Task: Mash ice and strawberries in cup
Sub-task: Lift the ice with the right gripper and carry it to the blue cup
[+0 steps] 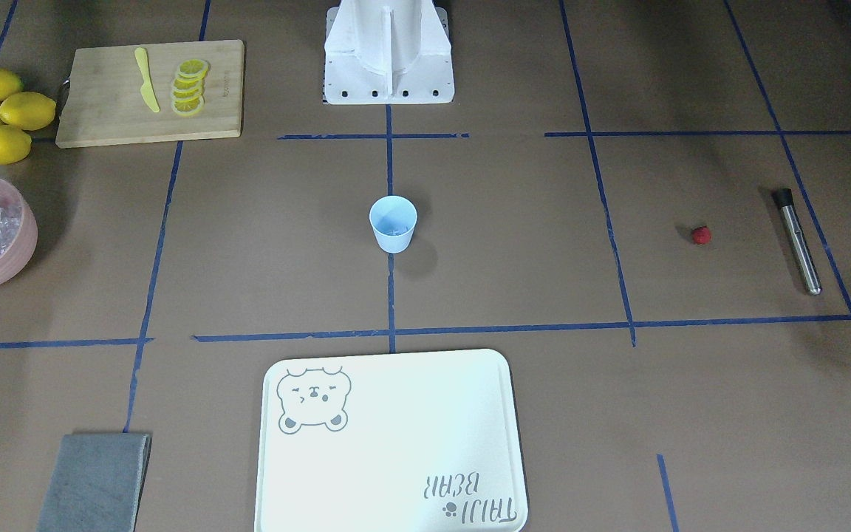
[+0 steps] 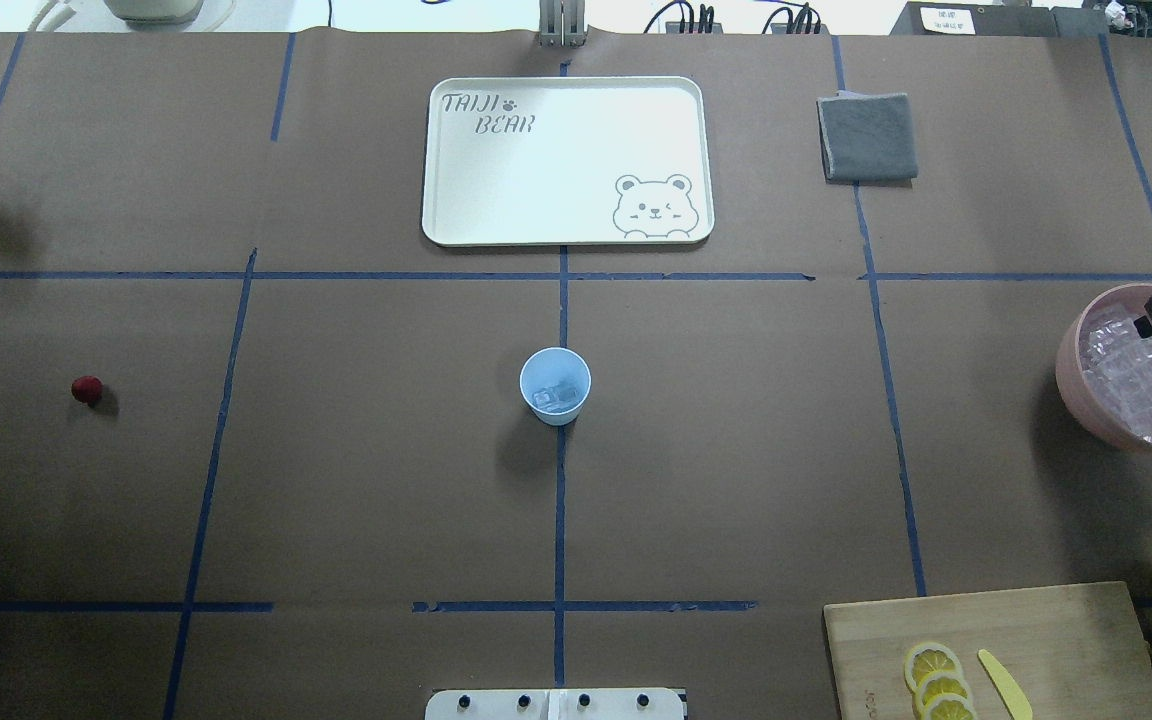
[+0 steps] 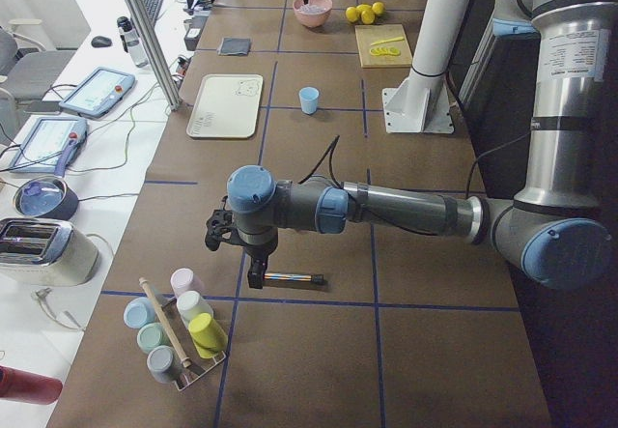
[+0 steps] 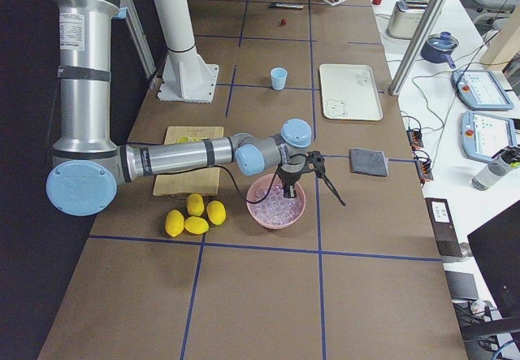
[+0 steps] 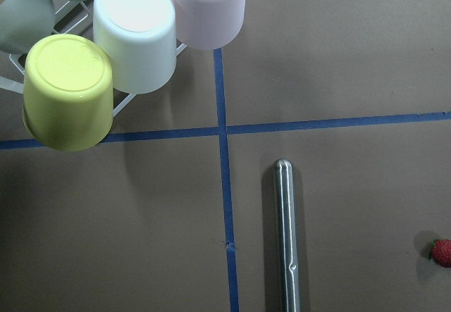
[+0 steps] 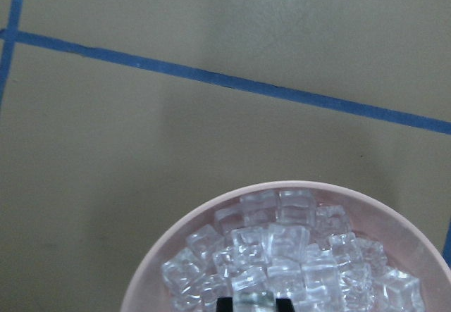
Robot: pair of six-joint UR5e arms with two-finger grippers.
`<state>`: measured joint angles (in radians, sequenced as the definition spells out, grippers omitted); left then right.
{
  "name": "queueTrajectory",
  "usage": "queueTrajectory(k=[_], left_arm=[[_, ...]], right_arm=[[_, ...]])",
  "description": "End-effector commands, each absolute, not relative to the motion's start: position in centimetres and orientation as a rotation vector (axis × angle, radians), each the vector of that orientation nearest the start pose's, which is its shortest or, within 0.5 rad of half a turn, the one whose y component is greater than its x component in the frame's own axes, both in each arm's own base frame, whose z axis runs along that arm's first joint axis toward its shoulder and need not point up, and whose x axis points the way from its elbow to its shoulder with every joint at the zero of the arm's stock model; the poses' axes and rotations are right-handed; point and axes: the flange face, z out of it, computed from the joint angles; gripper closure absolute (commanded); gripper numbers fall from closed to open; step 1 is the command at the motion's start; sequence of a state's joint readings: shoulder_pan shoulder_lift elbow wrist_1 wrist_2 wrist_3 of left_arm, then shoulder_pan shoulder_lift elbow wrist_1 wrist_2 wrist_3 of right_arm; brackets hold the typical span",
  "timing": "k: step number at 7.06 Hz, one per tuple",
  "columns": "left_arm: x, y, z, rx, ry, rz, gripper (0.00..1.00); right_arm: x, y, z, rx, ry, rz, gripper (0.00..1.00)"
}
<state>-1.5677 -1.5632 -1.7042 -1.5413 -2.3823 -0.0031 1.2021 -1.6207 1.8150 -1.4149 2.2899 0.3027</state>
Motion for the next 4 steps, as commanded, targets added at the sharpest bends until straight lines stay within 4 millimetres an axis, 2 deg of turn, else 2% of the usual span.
queueTrajectory(k=[1, 2, 3, 4], left_arm=[[-6.0, -49.2, 59.7, 0.087, 0.811, 0.039, 0.0], [-6.0, -49.2, 59.7, 0.087, 0.811, 0.039, 0.0], [-6.0, -49.2, 59.7, 0.087, 0.811, 0.039, 0.0], [-6.0, -49.2, 59.6, 0.089, 0.811, 0.039, 0.0]], right_arm=[[-10.9, -48.3, 45.4, 0.095, -0.79, -0.17, 1.0], [-12.5, -50.2, 40.5, 0.08, -0.802, -0.126, 1.0], [-16.3, -51.4, 35.3, 0.059, -0.831, -0.076, 1.0], [-21.7, -51.0, 30.9, 0.023, -0.862, -0.048, 1.0]])
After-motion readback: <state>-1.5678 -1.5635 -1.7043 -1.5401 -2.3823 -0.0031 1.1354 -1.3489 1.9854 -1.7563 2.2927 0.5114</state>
